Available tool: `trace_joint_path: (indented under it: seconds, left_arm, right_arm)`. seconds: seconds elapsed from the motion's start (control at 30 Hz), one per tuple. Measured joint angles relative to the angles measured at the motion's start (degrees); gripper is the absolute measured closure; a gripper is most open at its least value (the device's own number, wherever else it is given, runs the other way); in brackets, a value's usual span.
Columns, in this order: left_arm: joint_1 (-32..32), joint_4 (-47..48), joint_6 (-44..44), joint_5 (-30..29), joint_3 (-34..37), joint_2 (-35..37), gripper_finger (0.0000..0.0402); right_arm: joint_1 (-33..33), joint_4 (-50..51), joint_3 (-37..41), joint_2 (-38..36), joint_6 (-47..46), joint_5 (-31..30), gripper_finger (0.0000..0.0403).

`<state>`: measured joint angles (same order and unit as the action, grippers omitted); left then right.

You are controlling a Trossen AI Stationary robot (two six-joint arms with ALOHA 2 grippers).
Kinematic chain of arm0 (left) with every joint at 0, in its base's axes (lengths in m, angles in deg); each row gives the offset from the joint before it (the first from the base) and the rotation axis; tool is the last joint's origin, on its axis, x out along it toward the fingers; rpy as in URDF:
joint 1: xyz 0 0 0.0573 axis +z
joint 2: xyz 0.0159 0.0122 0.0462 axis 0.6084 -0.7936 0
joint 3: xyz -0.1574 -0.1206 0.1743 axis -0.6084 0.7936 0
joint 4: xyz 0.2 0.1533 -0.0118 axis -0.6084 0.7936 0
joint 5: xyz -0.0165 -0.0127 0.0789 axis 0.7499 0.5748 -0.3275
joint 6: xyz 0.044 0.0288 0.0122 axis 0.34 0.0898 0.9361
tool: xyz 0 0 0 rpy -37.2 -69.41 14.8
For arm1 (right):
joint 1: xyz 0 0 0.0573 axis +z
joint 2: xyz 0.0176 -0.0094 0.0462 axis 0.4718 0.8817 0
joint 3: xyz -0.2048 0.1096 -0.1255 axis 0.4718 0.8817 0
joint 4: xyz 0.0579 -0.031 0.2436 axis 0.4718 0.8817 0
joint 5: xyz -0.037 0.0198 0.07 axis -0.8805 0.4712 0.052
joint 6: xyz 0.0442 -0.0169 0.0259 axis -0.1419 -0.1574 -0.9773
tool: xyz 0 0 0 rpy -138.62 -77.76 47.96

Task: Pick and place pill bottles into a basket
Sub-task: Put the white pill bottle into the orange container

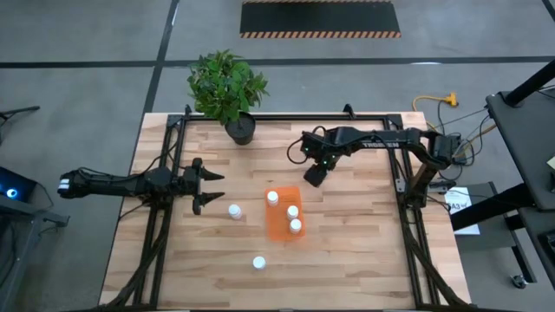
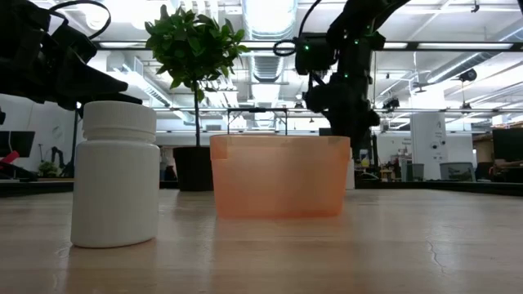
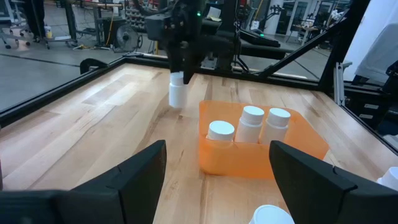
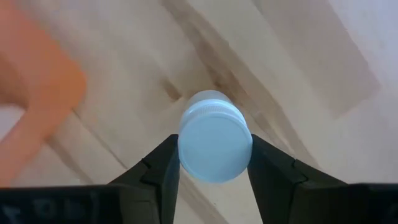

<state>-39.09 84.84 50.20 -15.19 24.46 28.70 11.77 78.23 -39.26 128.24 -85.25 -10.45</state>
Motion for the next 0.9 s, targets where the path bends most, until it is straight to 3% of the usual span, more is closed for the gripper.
trace_joint_path:
  seconds: [0.37, 0.9]
  left_arm:
    - [0.01, -0.01, 0.00, 0.02, 0.02, -0.01, 0.0134]
    - [-0.01, -0.01, 0.00, 0.01, 0.00, -0.01, 0.0134]
  right_arm:
    - [0.90, 6.36, -6.36, -0.02, 20.27, 2.08, 0.0261]
    - [6.88, 14.56, -14.23, 0.02, 20.72, 1.84, 0.0261]
